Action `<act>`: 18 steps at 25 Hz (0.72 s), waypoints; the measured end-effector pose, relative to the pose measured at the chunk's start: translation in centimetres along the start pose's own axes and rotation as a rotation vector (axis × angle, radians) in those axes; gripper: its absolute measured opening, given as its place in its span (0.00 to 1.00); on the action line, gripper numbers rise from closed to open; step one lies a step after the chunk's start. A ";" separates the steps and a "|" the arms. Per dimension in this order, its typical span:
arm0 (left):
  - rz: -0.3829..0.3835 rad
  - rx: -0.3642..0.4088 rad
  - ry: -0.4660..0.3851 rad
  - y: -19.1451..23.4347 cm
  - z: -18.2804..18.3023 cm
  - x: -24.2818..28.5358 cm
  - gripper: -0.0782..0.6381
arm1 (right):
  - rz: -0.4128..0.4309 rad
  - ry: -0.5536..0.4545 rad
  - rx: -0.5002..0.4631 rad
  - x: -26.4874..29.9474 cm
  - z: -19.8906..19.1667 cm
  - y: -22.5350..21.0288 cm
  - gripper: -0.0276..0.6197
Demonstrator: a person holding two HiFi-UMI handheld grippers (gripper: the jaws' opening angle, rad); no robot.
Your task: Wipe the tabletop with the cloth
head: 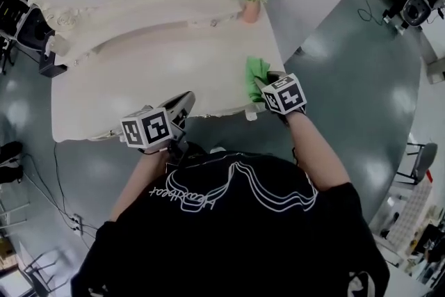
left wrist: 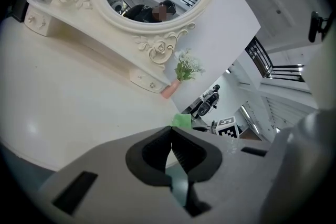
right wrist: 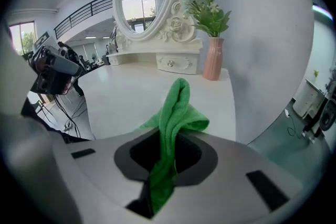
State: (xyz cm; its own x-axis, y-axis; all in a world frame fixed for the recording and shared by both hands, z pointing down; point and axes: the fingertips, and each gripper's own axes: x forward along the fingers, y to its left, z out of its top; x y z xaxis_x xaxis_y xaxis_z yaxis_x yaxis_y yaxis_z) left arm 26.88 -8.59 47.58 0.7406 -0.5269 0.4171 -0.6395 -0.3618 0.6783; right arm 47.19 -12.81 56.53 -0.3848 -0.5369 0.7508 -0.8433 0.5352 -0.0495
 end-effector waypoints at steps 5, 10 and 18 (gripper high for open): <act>-0.019 0.002 0.011 -0.6 -0.3 1.2 0.12 | -0.048 0.001 0.025 -1.3 -1.2 -2.5 0.13; -0.033 0.003 0.025 -1.4 -0.7 2.0 0.11 | -0.104 0.002 0.036 -2.6 -2.5 -4.8 0.13; -0.036 0.019 0.047 -1.8 -0.5 1.6 0.12 | -0.243 0.030 0.032 -4.6 -4.4 -8.2 0.13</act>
State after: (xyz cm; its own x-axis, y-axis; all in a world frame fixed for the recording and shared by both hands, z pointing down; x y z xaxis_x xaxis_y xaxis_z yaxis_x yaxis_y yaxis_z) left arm 29.27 -8.37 47.34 0.7719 -0.4765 0.4209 -0.6156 -0.3948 0.6820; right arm 57.50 -11.82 56.41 -0.1584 -0.6278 0.7621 -0.9213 0.3716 0.1146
